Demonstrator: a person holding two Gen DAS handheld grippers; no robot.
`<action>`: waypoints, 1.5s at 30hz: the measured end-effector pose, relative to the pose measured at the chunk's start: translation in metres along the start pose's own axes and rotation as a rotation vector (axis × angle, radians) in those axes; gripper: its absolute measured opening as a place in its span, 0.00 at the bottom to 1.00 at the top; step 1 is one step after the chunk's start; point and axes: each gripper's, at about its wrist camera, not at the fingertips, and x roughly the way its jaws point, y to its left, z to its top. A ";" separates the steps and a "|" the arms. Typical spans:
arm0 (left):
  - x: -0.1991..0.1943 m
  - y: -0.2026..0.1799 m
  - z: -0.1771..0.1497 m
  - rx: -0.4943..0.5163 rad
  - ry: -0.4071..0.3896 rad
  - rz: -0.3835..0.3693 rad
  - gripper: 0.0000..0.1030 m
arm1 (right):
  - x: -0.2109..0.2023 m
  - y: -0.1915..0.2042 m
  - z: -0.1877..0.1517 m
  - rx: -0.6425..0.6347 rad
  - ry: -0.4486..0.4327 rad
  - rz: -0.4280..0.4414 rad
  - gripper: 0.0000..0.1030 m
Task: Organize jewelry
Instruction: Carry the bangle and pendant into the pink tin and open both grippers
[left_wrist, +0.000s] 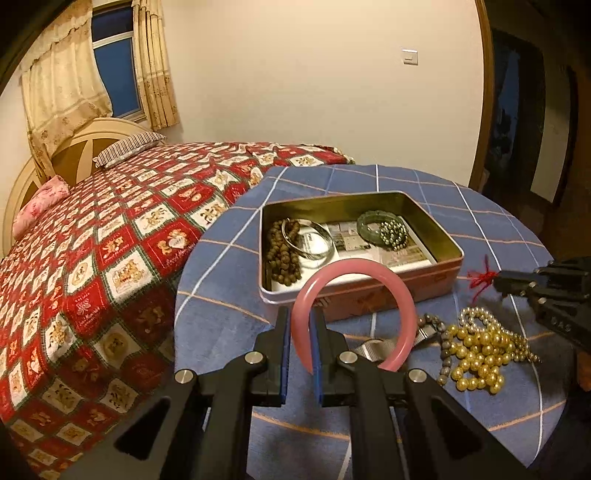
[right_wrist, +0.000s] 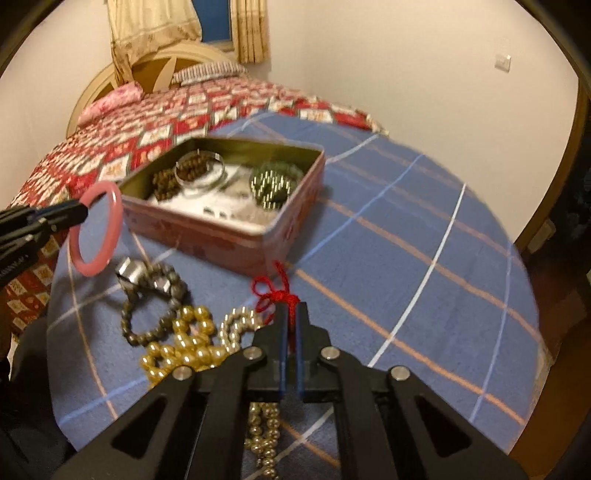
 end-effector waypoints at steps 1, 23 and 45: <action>-0.001 0.001 0.001 -0.001 -0.005 0.003 0.09 | -0.004 0.000 0.003 -0.002 -0.014 -0.002 0.05; 0.001 0.008 0.070 0.045 -0.102 0.107 0.09 | -0.024 0.028 0.084 -0.073 -0.187 -0.037 0.04; 0.062 0.020 0.094 0.049 -0.045 0.159 0.09 | 0.021 0.037 0.115 -0.089 -0.167 -0.036 0.04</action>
